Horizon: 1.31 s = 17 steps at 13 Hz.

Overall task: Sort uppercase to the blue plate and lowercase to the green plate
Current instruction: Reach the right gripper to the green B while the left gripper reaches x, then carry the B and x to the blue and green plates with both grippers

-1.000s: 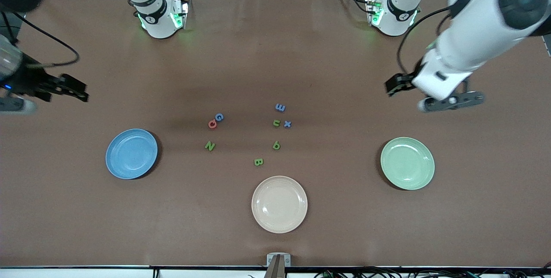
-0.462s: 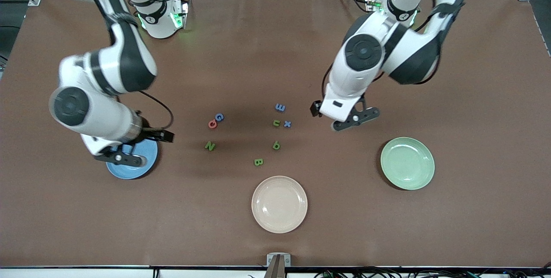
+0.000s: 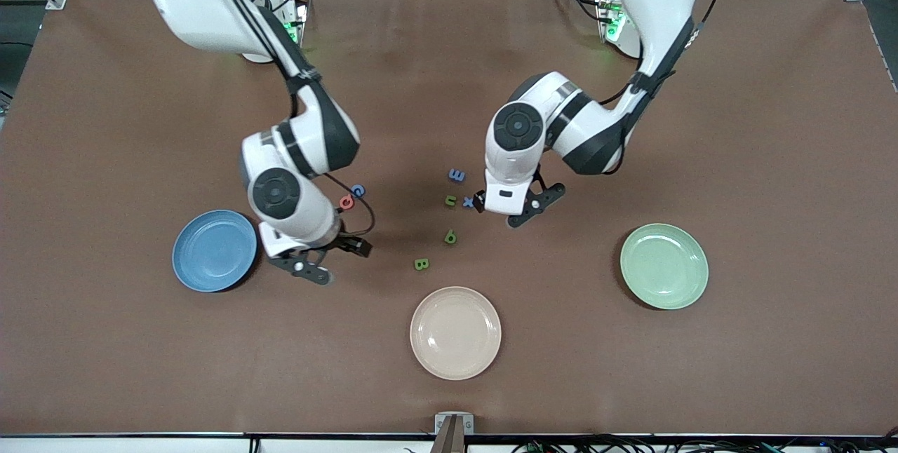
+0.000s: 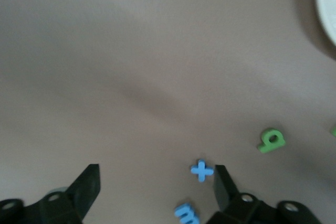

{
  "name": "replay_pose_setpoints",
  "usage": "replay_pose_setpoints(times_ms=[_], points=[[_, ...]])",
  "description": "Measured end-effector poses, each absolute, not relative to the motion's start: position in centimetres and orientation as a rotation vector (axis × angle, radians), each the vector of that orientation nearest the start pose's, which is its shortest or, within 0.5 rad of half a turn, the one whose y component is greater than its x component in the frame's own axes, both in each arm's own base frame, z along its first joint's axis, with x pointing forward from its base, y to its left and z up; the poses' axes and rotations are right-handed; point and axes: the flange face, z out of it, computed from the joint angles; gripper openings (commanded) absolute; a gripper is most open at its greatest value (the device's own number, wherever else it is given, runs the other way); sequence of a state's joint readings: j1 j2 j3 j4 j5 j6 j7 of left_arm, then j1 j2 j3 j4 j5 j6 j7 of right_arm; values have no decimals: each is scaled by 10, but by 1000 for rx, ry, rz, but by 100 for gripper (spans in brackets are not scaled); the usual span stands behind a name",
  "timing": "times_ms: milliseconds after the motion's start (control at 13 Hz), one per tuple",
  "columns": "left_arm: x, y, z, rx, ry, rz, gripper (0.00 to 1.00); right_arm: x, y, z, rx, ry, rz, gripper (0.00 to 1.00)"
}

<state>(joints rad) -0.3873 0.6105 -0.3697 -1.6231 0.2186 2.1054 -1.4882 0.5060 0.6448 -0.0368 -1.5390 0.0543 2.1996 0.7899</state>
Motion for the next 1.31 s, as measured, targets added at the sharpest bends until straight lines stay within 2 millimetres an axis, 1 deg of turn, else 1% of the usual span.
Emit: replay_pose_setpoints(times_ms=[154, 231, 385, 462, 615, 769, 846, 1000, 1154, 1308], points=[[513, -449, 248, -2844, -1211, 93, 88, 617, 362, 256, -3054, 433, -84, 100], [511, -452, 238, -2809, -1292, 99, 86, 610, 377, 245, -3055, 385, -107, 100], [509, -454, 225, -2737, -1422, 111, 83, 602, 403, 224, -3050, 321, -136, 100], [509, -454, 221, -2697, -1481, 114, 83, 601, 411, 215, -3051, 292, -144, 100], [505, -459, 215, -2623, -1612, 116, 81, 602, 423, 203, -3045, 202, -179, 100], [499, -470, 210, -2565, -1741, 115, 81, 603, 433, 193, -3023, 70, -244, 99], [497, -473, 207, -2548, -1785, 116, 81, 603, 436, 188, -3010, 5, -278, 98], [497, -475, 200, -2527, -1848, 124, 79, 604, 438, 180, -3004, -113, -315, 89], [498, -476, 193, -2510, -1888, 131, 78, 604, 439, 179, -3014, -218, -345, 79], [499, -477, 188, -2490, -1943, 137, 76, 604, 440, 179, -3036, -294, -379, 65]])
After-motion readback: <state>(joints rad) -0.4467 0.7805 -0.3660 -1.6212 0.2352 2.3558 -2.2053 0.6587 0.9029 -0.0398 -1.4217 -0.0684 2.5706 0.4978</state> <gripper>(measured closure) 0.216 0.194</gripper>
